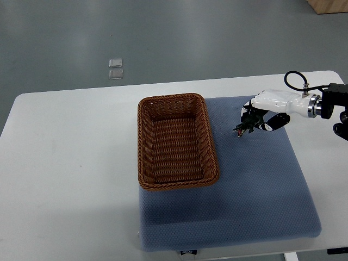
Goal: Place crocodile in brown basket with right hand
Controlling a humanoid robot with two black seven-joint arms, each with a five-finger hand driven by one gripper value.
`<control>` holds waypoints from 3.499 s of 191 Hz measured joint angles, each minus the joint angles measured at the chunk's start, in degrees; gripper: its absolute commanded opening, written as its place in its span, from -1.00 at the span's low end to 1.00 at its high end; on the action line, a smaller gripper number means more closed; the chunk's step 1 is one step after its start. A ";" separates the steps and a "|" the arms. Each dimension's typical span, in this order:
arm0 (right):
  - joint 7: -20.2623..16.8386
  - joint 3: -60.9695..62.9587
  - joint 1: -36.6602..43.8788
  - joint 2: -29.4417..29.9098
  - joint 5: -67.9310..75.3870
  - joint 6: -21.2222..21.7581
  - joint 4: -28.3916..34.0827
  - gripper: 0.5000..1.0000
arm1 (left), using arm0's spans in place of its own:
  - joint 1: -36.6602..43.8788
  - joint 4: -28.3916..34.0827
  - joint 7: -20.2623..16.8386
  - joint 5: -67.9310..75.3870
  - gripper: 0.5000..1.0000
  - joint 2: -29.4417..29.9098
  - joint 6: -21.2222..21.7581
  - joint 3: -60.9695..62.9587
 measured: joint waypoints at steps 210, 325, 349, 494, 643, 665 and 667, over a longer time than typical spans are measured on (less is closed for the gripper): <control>0.00 1.58 8.27 3.44 0.02 2.03 2.48 -0.59 | 0.00 0.00 0.00 0.00 1.00 0.00 0.00 0.00; 0.00 1.61 9.76 17.98 -0.07 0.31 1.81 -0.61 | 0.00 0.00 -0.02 0.00 1.00 0.00 0.00 0.00; 0.00 1.61 7.55 20.60 -0.22 -2.18 -0.13 -0.60 | 0.00 0.00 -0.02 0.00 1.00 0.00 0.00 0.00; -0.61 4.14 6.25 20.12 0.03 -4.51 -2.32 0.70 | 0.00 0.00 -0.02 0.00 1.00 0.00 0.00 0.00; -16.98 19.82 -2.01 13.42 48.92 8.26 -1.73 0.71 | 0.01 0.00 -0.01 0.00 1.00 0.00 0.00 0.00; -22.19 19.87 -3.59 10.75 65.08 11.98 -2.16 0.71 | -0.01 0.00 -0.01 0.00 1.00 0.00 0.00 0.00; -22.88 19.87 -3.78 10.34 67.51 12.44 -2.23 0.71 | -0.01 0.00 -0.01 0.00 1.00 0.00 0.00 0.00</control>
